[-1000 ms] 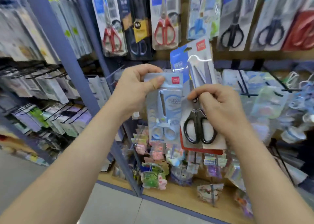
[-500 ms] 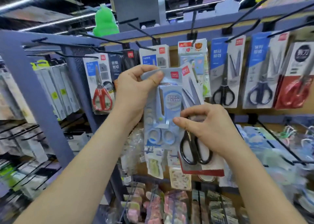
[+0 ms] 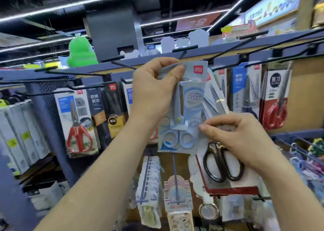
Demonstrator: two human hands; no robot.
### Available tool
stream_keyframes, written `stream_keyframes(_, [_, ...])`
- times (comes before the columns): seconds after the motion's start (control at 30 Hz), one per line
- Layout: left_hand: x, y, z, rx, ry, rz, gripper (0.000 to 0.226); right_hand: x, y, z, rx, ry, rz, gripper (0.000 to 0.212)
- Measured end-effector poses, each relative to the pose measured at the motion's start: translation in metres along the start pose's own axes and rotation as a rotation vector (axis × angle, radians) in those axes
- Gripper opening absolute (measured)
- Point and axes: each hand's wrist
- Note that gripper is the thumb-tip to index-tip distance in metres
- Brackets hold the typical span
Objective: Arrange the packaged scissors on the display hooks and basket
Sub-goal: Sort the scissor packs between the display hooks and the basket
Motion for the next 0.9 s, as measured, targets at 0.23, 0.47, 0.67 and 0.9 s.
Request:
stream_keyframes(0.23, [0.012,-0.014,-0.003,0.101,0.040,-0.011,0.012,0.007,0.009,-0.002,0.005,-0.037,0.022,0.009])
stream_keyframes(0.47, [0.006,-0.010,0.003,0.252,-0.211,0.049,0.011,0.012,0.009,-0.010,0.039,-0.004,-0.036,0.034])
stream_keyframes(0.67, [0.018,-0.018,-0.007,0.205,0.046,0.009,0.012,0.023,0.003,-0.008,-0.061,0.017,0.011,0.024])
stream_keyframes(0.9, [-0.007,-0.009,-0.024,0.073,0.086,-0.052,0.046,0.032,0.000,0.016,-0.180,0.025,0.014,0.016])
Point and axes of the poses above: each hand's wrist, its own x-axis towards the middle knuckle, its own y-axis out of the back of the hand, z = x × y, and after that the axes turned 15 degrees about z, right-handed
